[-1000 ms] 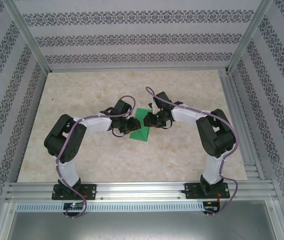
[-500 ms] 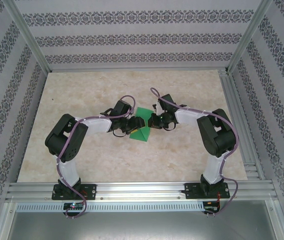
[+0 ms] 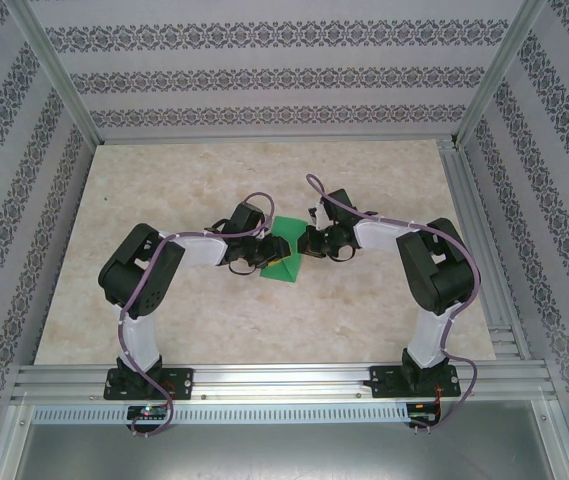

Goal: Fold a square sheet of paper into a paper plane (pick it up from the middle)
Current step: Turn over the paper at the center of the table.

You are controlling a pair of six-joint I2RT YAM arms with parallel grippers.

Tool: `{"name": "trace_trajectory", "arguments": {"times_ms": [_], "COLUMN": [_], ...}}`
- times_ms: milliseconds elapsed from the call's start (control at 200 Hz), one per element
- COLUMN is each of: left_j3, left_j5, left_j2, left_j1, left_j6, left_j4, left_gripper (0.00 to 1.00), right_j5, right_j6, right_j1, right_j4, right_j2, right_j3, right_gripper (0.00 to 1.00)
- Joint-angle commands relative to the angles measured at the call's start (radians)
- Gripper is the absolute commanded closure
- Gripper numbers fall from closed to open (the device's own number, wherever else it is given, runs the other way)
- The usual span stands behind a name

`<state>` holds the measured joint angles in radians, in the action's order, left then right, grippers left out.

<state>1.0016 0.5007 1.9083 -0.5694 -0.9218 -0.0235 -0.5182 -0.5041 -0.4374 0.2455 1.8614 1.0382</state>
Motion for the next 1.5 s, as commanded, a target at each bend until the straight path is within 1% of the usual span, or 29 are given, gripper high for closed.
{"name": "trace_trajectory", "arguments": {"times_ms": [0,185,275,325,405,465,525,564,629,694,769,844,984,1084,1169,1319,1494], "left_j3": [0.01,0.006,0.008,0.013,0.026,0.041,0.069,0.101,0.149,0.206,0.28,0.347,0.452,0.508,0.533,0.549,0.561], "left_j5": [0.007,-0.014,-0.032,-0.047,-0.077,-0.111,-0.162,-0.201,-0.282,-0.381,-0.521,-0.661,-0.946,-1.104,-1.187,-1.281,-1.305], "left_j2": [0.013,0.008,-0.01,-0.025,-0.065,-0.103,-0.14,-0.163,-0.2,-0.225,-0.233,-0.227,-0.188,-0.123,-0.054,0.054,0.158], "left_j1": [0.008,0.008,0.009,0.008,0.009,0.008,0.008,0.006,0.0,-0.01,-0.029,-0.047,-0.093,-0.121,-0.14,-0.176,-0.206], "left_j6": [0.019,0.042,0.063,0.081,0.124,0.165,0.219,0.26,0.325,0.388,0.45,0.495,0.542,0.556,0.545,0.522,0.505], "left_j4": [-0.051,-0.061,-0.048,-0.021,0.04,0.107,0.211,0.291,0.417,0.541,0.68,0.783,0.921,0.984,1.01,1.017,1.005], "left_gripper": [0.71,0.89,0.95,0.97,0.99,0.99,0.99,0.99,0.99,0.98,0.98,0.98,0.98,0.97,0.97,0.95,0.95], "right_j5": [-0.006,-0.005,0.013,0.042,0.114,0.175,0.243,0.278,0.317,0.341,0.369,0.384,0.4,0.402,0.404,0.405,0.4], "right_j6": [-0.009,-0.013,-0.021,-0.025,-0.025,-0.023,-0.019,-0.015,-0.011,-0.013,-0.015,-0.022,-0.039,-0.054,-0.064,-0.08,-0.095], "right_j1": [0.006,0.013,0.021,0.027,0.037,0.047,0.055,0.061,0.071,0.081,0.088,0.095,0.11,0.121,0.13,0.15,0.174], "right_j4": [-0.028,-0.026,-0.025,-0.018,0.004,0.011,0.004,-0.005,-0.014,-0.021,-0.031,-0.039,-0.045,-0.051,-0.052,-0.049,-0.046], "right_j2": [-0.037,-0.065,-0.099,-0.129,-0.188,-0.241,-0.294,-0.331,-0.374,-0.407,-0.433,-0.45,-0.46,-0.462,-0.465,-0.477,-0.485], "right_j3": [-0.012,-0.012,-0.018,-0.024,-0.035,-0.049,-0.075,-0.09,-0.11,-0.124,-0.142,-0.154,-0.172,-0.182,-0.19,-0.201,-0.216], "right_gripper": [0.9,0.86,0.78,0.72,0.57,0.43,0.3,0.26,0.21,0.18,0.15,0.14,0.12,0.11,0.11,0.11,0.11]}}
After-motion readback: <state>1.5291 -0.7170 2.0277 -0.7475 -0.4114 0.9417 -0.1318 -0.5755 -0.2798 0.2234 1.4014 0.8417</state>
